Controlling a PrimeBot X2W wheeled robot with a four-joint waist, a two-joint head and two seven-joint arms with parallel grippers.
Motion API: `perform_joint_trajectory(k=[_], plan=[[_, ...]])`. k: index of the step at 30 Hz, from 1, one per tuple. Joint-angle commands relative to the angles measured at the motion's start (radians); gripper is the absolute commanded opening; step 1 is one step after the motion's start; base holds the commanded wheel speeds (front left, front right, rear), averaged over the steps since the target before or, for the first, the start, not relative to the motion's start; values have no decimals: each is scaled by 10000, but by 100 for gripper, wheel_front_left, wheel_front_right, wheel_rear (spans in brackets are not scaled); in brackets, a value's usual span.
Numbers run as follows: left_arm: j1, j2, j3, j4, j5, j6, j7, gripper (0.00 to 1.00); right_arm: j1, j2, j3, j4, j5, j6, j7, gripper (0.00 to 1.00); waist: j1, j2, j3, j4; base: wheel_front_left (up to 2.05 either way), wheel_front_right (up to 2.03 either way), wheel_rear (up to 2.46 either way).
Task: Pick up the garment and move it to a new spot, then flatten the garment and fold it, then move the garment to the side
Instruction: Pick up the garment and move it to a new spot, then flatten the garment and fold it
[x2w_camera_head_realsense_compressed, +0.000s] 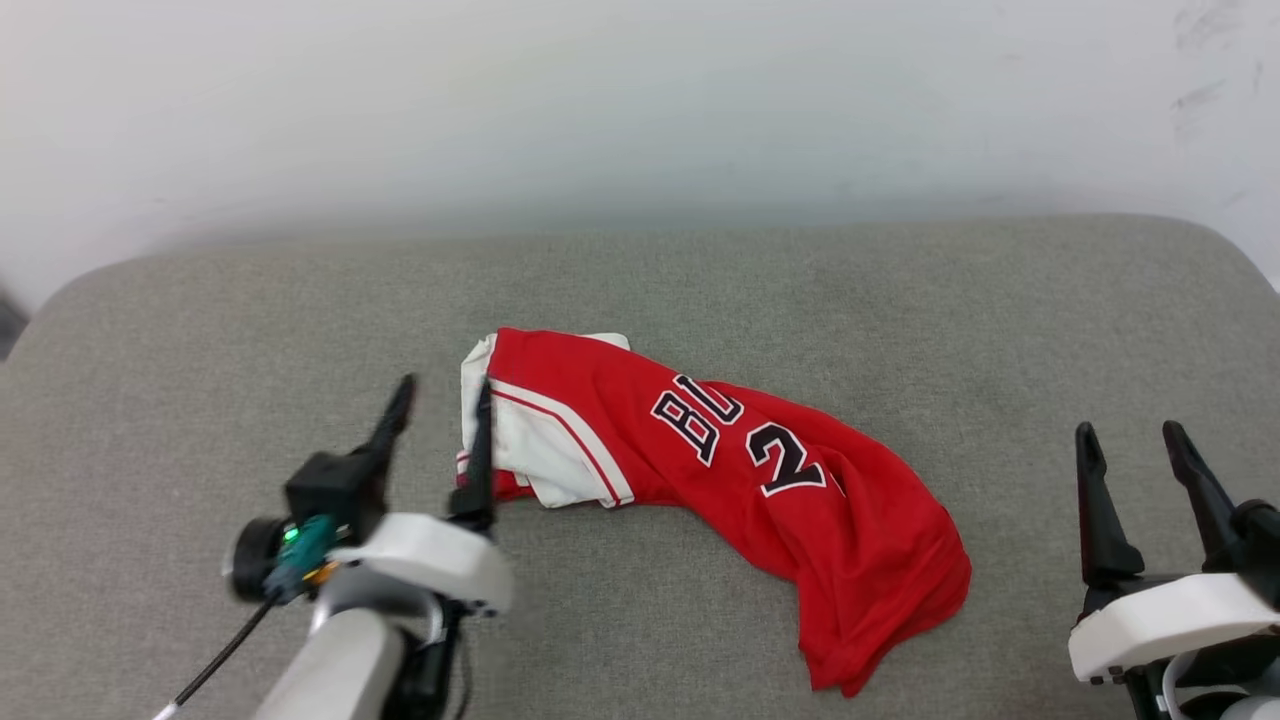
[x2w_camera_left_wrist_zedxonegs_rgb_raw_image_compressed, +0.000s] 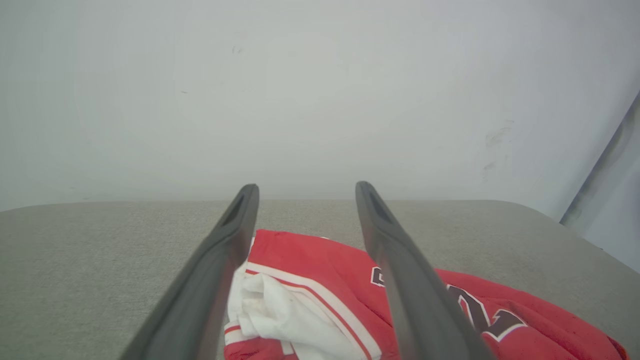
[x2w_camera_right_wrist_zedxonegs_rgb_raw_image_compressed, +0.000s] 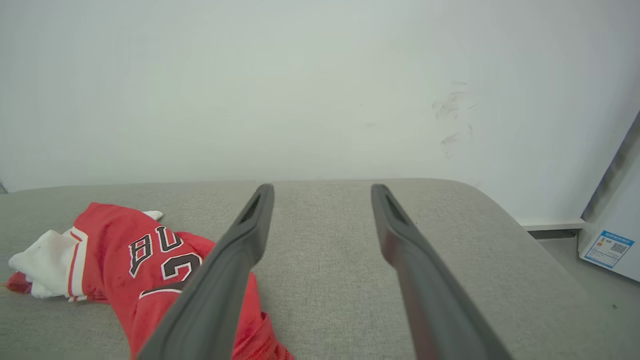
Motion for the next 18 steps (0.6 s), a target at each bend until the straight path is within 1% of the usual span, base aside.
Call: perform_joint_trajectory(k=[1, 5, 8, 18], plan=[[263, 192, 160, -105, 0, 88, -42, 100, 139, 17, 43, -23, 3, -3, 36, 100, 0, 0, -98, 26, 0, 0, 0], [1002, 683, 501, -511, -80, 242, -53, 100, 341, 16, 158, -42, -32, -3, 143, 100, 0, 0, -305, 19, 0, 0, 0], [1442, 914, 459, -821, -31, 337, 77, 100, 489, 16, 292, -49, -30, -3, 193, 100, 0, 0, -424, 12, 0, 0, 0], [1873, 1098, 212, -1445, -13, 433, 488, 100, 463, 16, 497, -106, 28, -3, 281, 100, 0, 0, -493, -9, 0, 0, 0]])
